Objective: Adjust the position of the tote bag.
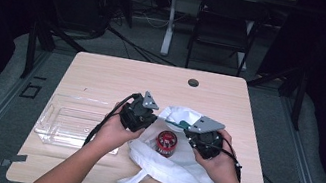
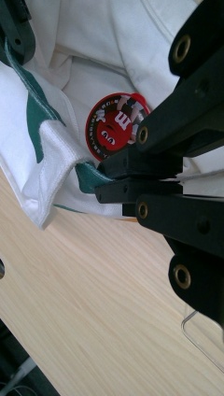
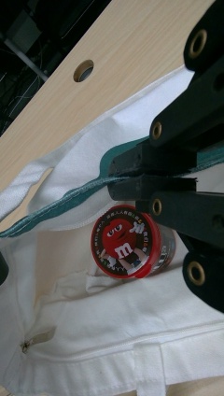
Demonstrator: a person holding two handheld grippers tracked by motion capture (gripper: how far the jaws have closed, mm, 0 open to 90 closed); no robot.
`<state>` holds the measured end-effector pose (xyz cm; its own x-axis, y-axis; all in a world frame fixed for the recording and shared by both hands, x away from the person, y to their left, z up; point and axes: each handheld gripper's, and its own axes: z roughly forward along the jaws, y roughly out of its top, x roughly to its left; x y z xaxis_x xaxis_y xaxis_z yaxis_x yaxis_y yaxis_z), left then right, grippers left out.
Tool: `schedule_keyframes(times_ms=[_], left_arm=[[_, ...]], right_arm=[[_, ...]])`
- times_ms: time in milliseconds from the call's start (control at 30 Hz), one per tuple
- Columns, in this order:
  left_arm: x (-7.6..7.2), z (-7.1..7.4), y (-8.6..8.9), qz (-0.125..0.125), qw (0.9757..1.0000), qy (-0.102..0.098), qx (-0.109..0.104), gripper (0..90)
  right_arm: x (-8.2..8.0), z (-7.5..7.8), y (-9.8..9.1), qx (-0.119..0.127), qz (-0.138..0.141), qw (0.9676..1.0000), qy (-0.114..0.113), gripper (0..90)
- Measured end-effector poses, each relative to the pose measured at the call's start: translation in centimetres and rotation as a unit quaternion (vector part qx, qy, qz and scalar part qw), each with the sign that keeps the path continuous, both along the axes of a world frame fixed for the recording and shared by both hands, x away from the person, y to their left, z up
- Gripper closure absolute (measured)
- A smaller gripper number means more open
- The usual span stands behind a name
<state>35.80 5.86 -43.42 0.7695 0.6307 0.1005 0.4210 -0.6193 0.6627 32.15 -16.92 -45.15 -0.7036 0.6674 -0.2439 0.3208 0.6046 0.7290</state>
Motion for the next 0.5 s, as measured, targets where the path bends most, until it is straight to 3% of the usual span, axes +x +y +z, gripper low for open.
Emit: schedule_keyframes(times_ms=[500], left_arm=[[1.1, -0.4, 0.1, 0.012, 0.9999, 0.004, -0.002, 88.4]], right_arm=[[1.2, -0.2, 0.3, -0.005, -0.008, 0.9999, 0.005, 87.8]])
